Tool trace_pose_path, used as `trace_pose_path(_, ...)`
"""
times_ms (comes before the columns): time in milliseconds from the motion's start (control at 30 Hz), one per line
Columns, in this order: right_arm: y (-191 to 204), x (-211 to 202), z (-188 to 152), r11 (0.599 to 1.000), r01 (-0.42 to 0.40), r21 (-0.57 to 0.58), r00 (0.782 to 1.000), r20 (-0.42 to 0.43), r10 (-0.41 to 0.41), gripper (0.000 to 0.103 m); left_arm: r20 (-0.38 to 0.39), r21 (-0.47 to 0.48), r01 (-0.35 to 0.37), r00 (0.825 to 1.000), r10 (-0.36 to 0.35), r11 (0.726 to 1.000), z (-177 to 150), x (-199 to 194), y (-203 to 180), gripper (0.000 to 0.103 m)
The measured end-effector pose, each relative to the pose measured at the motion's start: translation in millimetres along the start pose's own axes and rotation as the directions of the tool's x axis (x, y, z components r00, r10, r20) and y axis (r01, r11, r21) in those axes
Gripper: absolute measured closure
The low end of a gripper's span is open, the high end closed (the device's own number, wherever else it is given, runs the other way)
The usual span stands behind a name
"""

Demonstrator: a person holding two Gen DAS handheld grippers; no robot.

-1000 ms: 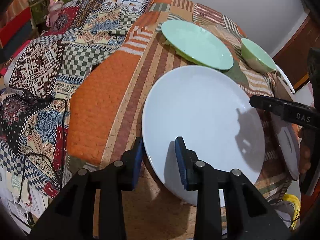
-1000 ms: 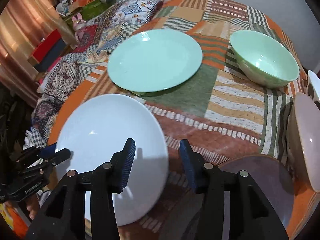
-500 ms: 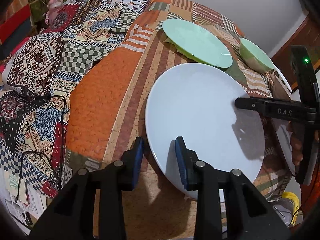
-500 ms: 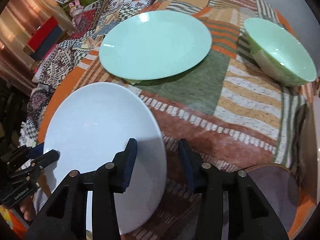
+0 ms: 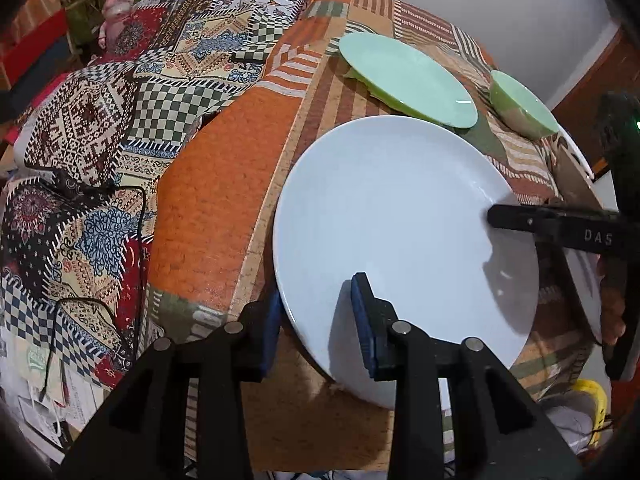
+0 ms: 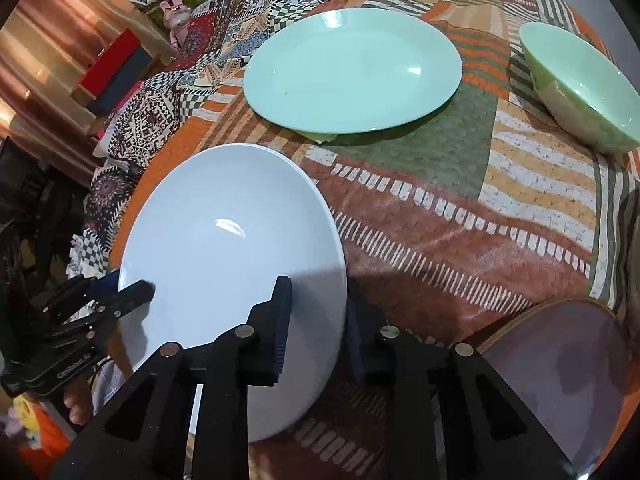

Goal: Organize plates and bowls

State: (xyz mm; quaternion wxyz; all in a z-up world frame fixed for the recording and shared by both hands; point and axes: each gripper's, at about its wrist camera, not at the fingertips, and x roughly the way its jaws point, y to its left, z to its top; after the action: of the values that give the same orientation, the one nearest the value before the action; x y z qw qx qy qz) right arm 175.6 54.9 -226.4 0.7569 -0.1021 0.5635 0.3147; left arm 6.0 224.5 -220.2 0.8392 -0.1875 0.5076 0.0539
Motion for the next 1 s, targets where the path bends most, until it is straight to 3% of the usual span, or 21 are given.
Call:
trace_pose_path(500, 4, -22, -11, 0.999, -0.029, 0.022, 0.997, 0.075, 0.028, 0.083, 0.055, -0.026, -0.027, 0.998, 0.029, 0.999, 2, -27, -6, 0.070)
trace_pose_path(1000, -12, -71, -30, 0.998, -0.034, 0.061, 0.978, 0.207, 0.020, 0.083, 0.146, 0.060, -0.007, 0.989, -0.002, 0.998, 17, -65, -56, 0.070)
